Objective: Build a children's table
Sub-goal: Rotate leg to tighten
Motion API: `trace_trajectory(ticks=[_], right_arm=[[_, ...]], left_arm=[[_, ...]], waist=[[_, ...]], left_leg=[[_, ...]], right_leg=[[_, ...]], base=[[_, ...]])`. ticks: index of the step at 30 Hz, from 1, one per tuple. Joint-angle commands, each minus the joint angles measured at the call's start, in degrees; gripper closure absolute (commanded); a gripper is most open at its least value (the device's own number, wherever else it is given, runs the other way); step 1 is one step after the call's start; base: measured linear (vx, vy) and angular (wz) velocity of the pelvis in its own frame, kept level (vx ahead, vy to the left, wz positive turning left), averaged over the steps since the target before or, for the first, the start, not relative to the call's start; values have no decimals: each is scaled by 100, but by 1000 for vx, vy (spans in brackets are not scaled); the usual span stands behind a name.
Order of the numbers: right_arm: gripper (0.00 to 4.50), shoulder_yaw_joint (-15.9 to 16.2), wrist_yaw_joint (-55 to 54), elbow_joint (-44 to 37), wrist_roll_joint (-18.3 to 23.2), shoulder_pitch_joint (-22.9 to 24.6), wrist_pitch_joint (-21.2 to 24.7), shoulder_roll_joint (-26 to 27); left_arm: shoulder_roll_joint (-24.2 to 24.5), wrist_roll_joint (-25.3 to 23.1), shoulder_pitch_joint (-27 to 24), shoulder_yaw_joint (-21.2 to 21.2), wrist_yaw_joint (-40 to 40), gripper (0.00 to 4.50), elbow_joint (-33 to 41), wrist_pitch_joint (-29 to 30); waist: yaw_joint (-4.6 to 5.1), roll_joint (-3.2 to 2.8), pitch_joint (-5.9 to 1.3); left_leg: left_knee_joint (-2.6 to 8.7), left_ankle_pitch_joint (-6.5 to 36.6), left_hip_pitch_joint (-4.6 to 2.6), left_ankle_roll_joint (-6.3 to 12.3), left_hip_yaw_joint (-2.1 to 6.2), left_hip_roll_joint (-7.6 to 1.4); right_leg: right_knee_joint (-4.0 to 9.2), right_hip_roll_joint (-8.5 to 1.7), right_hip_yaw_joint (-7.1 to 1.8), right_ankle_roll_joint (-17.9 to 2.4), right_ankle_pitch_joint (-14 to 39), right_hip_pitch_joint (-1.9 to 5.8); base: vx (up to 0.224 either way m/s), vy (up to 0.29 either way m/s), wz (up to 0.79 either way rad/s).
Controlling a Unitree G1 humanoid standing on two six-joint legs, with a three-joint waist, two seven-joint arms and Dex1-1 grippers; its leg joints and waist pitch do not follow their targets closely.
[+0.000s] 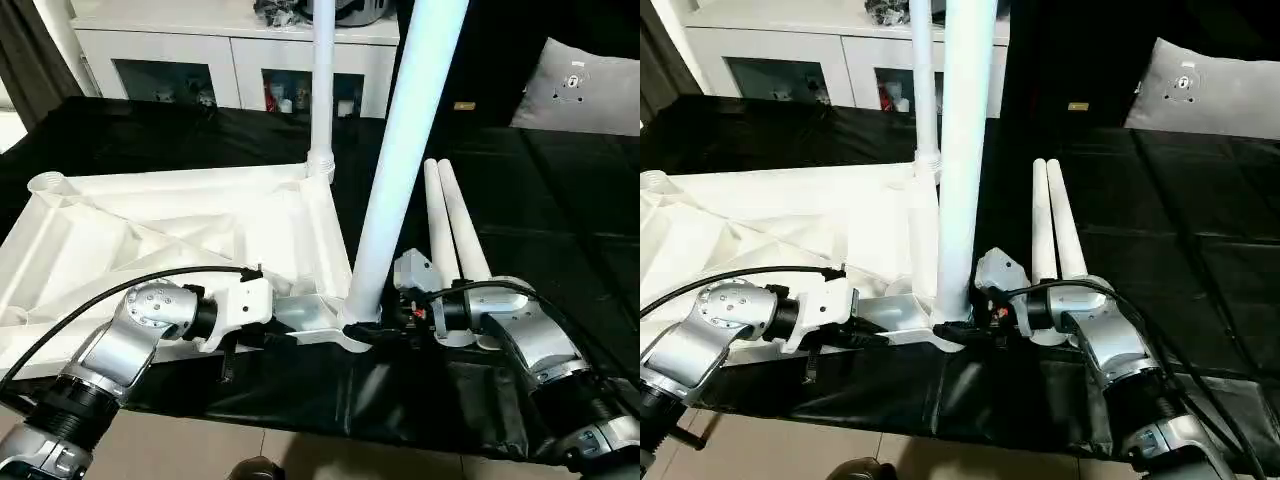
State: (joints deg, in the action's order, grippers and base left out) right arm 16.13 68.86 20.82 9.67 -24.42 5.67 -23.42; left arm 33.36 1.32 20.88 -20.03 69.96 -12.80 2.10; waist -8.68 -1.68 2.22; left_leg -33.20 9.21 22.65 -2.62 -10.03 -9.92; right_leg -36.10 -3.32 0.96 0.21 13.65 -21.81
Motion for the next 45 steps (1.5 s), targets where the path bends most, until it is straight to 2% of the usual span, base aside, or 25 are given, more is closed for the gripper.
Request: trace_trajectory(ticks=[1,7,10,12,13,15,16,17,18,20,21,22,23,27,28,29,30,32,33,34,37,38,39,41,45], right_arm=[[172,-15,44,33,56,-35,47,15],[177,-91,-338,-15,87,88,311,256],[178,-193,-1261,94,-39,90,561,763],[178,-207,-1511,169,-87,73,613,913],[178,-228,-1726,241,-120,53,669,1050],[178,-409,-2847,767,-246,-177,852,1697],[178,-430,-3103,902,-309,-239,856,1815],[178,-456,-3435,1079,-404,-321,855,1960],[178,-541,-3981,1423,-505,-475,849,2157],[178,-683,-4153,1627,-413,-548,844,2344],[178,-692,-4109,1619,-387,-541,847,2352],[122,-756,-4042,1555,-321,-506,845,2366],[108,-796,-4057,1524,-299,-492,836,2372],[98,-904,-3946,1406,-261,-437,735,2269],[78,-929,-3924,1405,-294,-425,664,2240],[61,-984,-3872,1399,-301,-410,550,2185],[58,-991,-3857,1390,-296,-405,537,2173],[35,-1011,-3784,1380,-258,-399,450,2112],[24,-922,-3152,1003,-148,-240,332,1809],[17,-894,-2932,873,-117,-186,291,1705],[5,-967,-2526,671,-11,-123,280,1350],[5,-967,-2526,671,-11,-123,280,1350],[5,-992,-2094,546,26,-105,267,928],[5,-935,-1677,436,-1,-89,252,556],[5,-848,-1203,334,-69,-106,197,139]], left_arm=[[-19,-43,63,-227,273,450,24,-169],[-124,141,-91,-72,56,450,244,217],[-345,113,-296,44,-549,450,642,917],[-430,117,-344,75,-708,450,742,1072],[-506,144,-386,103,-824,450,832,1220],[-861,90,-510,236,-1471,450,1183,1805],[-954,66,-519,258,-1618,450,1242,1927],[-1080,30,-524,284,-1813,450,1315,2090],[-1348,-126,-474,325,-2224,450,1326,2298],[-1615,-294,-452,371,-2657,450,1345,2511],[-1634,-305,-452,374,-2690,450,1337,2514],[-1680,-355,-438,359,-2789,450,1277,2490],[-1694,-381,-427,343,-2825,450,1247,2475],[-1643,-460,-379,240,-2808,450,1086,2331],[-1614,-524,-367,197,-2820,450,1097,2357],[-1571,-627,-325,142,-2823,450,1082,2361],[-1564,-638,-318,137,-2818,450,1073,2352],[-1560,-715,-292,135,-2809,450,1049,2363],[-1392,-804,-229,122,-2711,450,908,2214],[-1328,-822,-207,114,-2677,450,855,2156],[-1167,-774,-185,163,-2522,450,672,1882],[-1167,-774,-185,163,-2522,450,672,1882],[-981,-683,-182,172,-2193,450,502,1450],[-800,-611,-180,124,-1861,450,410,1126],[-561,-573,-156,16,-1452,450,335,833]], waist=[[17,16,-331],[19,17,-330],[98,15,-300],[170,16,-279],[208,6,-278],[275,-4,-262],[344,12,-257],[379,17,-265],[405,33,-261],[398,42,-256],[396,38,-256],[361,51,-267],[334,38,-281],[289,37,-312],[289,37,-312],[266,8,-302],[255,19,-297],[244,-5,-293],[239,-6,-295],[181,1,-303],[165,22,-321],[165,22,-321],[164,24,-313],[138,23,-311],[120,18,-316]], left_leg=[[356,1242,-171,167,104,-325],[359,1247,-173,151,100,-325],[407,1417,-165,20,114,-320],[438,1728,-191,-114,135,-312],[448,1763,-189,-149,139,-320],[464,1817,-174,-187,144,-307],[477,1841,-169,-259,149,-307],[473,1852,-170,-283,164,-291],[474,1834,-171,-287,157,-293],[444,1846,-205,-223,147,-287],[443,1827,-195,-191,143,-291],[440,1714,-185,-137,137,-295],[440,1578,-172,-99,136,-295],[405,1242,-152,12,120,-285],[405,1242,-152,12,120,-285],[407,1300,-164,24,117,-287],[412,1401,-171,6,114,-289],[427,1466,-174,-35,123,-295],[430,1543,-186,-72,124,-298],[418,1557,-194,-51,127,-311],[392,1223,-147,51,128,-283],[392,1223,-147,51,128,-283],[377,1252,-148,99,121,-271],[365,1253,-149,143,120,-277],[370,1261,-160,147,113,-303]], right_leg=[[392,-436,-172,-1245,150,143],[389,-436,-174,-1245,209,135],[408,-443,-177,-1249,539,119],[469,-459,-189,-1158,1112,115],[468,-453,-200,-1124,1140,111],[467,-444,-197,-1168,1117,93],[459,-457,-198,-1205,1175,96],[473,-463,-189,-1160,1320,122],[479,-458,-193,-1153,1334,112],[536,-476,-217,-1081,1524,93],[538,-472,-223,-1055,1497,98],[536,-450,-222,-996,1316,105],[507,-431,-218,-971,1042,115],[451,-415,-202,-1021,282,142],[451,-415,-202,-1021,282,142],[461,-421,-199,-1022,341,126],[479,-425,-203,-1005,500,125],[487,-431,-205,-995,625,119],[492,-422,-204,-970,705,114],[494,-418,-212,-883,599,122],[454,-410,-186,-917,67,170],[454,-410,-186,-917,67,170],[474,-413,-180,-968,147,169],[476,-411,-180,-959,221,177],[451,-413,-174,-1066,267,155]], base=[[0,0,0],[0,0,0],[0,0,0],[0,0,0],[0,0,0],[0,0,0],[0,0,0],[0,0,0],[0,0,0],[0,0,0],[0,0,0],[0,0,0],[0,0,0],[0,0,0],[0,0,0],[0,0,0],[0,0,0],[0,0,0],[0,0,0],[0,0,0],[0,0,0],[0,0,0],[0,0,0],[0,0,0],[0,0,0]])
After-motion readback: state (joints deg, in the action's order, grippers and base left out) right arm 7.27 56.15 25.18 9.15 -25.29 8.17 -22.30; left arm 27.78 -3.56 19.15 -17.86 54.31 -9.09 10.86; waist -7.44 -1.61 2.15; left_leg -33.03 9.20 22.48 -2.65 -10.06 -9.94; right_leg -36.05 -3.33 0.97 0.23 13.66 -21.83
